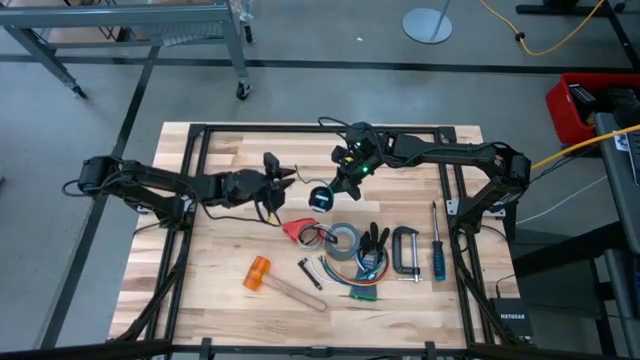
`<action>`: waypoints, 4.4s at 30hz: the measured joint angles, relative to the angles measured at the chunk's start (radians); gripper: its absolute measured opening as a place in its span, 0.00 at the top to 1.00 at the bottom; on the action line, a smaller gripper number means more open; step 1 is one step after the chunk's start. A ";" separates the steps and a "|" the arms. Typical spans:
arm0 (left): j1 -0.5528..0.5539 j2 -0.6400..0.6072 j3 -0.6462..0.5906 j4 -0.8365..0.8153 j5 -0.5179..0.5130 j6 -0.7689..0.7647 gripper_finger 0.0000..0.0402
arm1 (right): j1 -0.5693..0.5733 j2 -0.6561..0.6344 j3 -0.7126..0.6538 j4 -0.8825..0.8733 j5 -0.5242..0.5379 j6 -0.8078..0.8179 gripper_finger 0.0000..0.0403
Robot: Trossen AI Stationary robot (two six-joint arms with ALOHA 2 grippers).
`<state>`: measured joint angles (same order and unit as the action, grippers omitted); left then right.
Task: Coil cords
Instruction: Coil the green cable wire on the black spool
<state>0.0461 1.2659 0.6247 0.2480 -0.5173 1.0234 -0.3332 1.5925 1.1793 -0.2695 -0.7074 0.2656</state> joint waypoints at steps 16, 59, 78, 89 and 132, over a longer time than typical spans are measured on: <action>-0.021 0.000 0.000 0.038 0.034 0.116 0.67 | 0.051 0.000 0.000 0.011 -0.003 0.021 0.99; -0.021 0.001 0.000 -0.029 0.065 0.156 0.88 | 0.072 0.000 0.000 0.036 -0.037 0.044 0.99; -0.021 0.001 0.000 -0.040 0.064 -0.175 0.99 | 0.071 0.001 0.000 0.113 0.176 0.041 0.99; -0.022 0.001 0.000 -0.258 0.044 -0.570 1.00 | 0.071 0.001 0.000 0.128 0.290 0.014 0.99; -0.017 0.027 0.000 -0.083 0.252 -1.051 1.00 | 0.058 0.001 -0.001 0.385 0.740 -0.012 0.99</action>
<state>0.0296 1.2927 0.6247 0.1654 -0.2657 -0.0274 -0.2754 1.5932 1.1786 0.1153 0.0323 0.2531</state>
